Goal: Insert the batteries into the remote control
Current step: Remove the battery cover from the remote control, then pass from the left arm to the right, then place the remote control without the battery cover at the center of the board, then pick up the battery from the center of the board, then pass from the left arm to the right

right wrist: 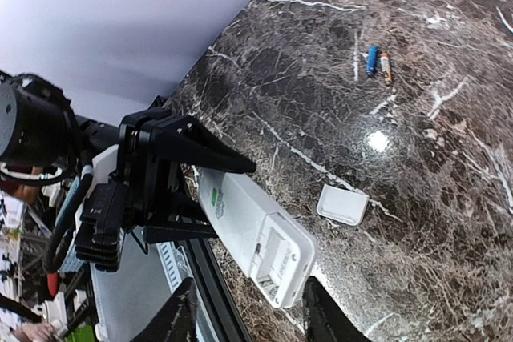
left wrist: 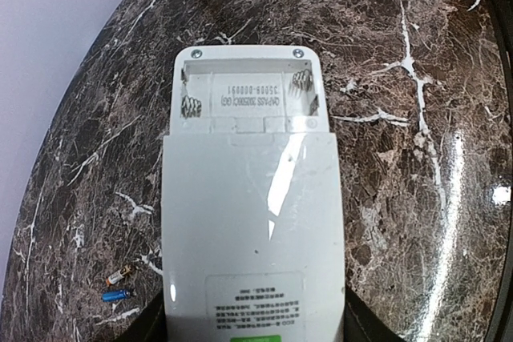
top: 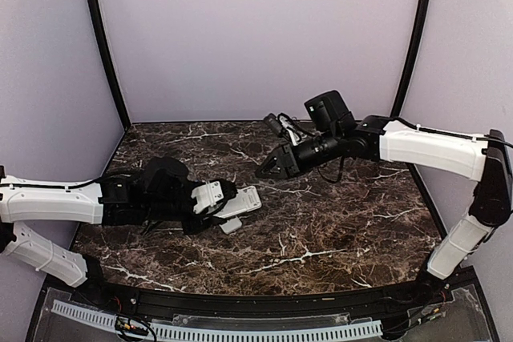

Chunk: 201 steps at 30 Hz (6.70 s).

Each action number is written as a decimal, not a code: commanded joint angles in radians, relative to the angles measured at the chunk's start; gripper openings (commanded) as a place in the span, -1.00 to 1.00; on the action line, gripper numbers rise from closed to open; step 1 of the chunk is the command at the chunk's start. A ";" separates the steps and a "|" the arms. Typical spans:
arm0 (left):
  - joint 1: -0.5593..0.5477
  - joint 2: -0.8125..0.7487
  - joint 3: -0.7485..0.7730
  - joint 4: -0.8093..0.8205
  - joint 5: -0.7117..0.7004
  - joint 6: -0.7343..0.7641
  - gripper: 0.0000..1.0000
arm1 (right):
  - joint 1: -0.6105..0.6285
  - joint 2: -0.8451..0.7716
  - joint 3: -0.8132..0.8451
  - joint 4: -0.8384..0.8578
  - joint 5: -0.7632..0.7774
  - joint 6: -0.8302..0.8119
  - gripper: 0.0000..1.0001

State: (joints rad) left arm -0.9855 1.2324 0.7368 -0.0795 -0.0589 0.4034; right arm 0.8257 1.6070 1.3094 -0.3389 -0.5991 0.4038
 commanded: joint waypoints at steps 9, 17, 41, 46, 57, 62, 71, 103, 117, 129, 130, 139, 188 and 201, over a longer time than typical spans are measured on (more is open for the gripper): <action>0.002 -0.043 0.010 -0.023 0.084 0.012 -1.00 | 0.007 0.050 -0.083 0.119 -0.143 0.064 0.08; 0.001 -0.079 -0.011 0.010 0.091 0.018 -1.00 | 0.032 0.115 -0.075 0.151 -0.206 0.078 -0.23; 0.001 -0.040 -0.005 -0.002 0.074 0.008 -0.62 | 0.009 0.102 -0.155 0.210 -0.249 0.164 -1.00; 0.002 0.004 0.019 -0.042 0.123 0.002 -0.06 | -0.009 0.079 -0.226 0.239 -0.262 0.184 -1.00; 0.001 -0.024 0.014 -0.081 0.205 -0.007 0.59 | -0.028 0.015 -0.380 0.230 -0.260 0.187 -1.00; 0.001 -0.040 0.019 -0.063 0.189 -0.056 0.61 | -0.031 -0.004 -0.452 0.229 -0.247 0.193 -1.00; 0.039 -0.062 0.041 -0.044 -0.047 -0.228 0.78 | -0.062 -0.004 -0.590 0.259 -0.165 0.231 -1.00; 0.184 0.000 0.107 -0.169 -0.226 -0.489 0.76 | -0.060 -0.130 -0.577 -0.010 0.149 0.215 -0.36; 0.406 0.398 0.418 -0.324 -0.240 -0.833 0.53 | -0.061 -0.145 -0.491 -0.060 0.230 0.133 -0.38; 0.428 0.646 0.524 -0.342 -0.216 -0.833 0.02 | -0.062 -0.147 -0.519 -0.034 0.237 0.124 -0.39; 0.429 0.655 0.519 -0.338 -0.214 -0.835 0.02 | -0.061 -0.148 -0.523 -0.030 0.236 0.125 -0.39; 0.442 0.721 0.513 -0.312 -0.208 -0.833 -0.01 | -0.062 -0.148 -0.525 -0.026 0.229 0.125 -0.42; 0.064 -0.133 -0.034 0.529 -0.163 -0.493 -0.92 | -0.036 -0.356 -0.243 0.190 0.110 0.004 -0.42; -0.206 -0.091 -0.074 0.844 -0.016 -0.213 -0.95 | 0.126 -0.326 -0.186 0.508 0.009 -0.079 -0.34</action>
State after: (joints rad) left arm -1.1652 1.1210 0.6903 0.6258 -0.1169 0.0868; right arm 0.9272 1.2728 1.1179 0.0380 -0.5262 0.3630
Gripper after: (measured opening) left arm 0.078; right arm 0.322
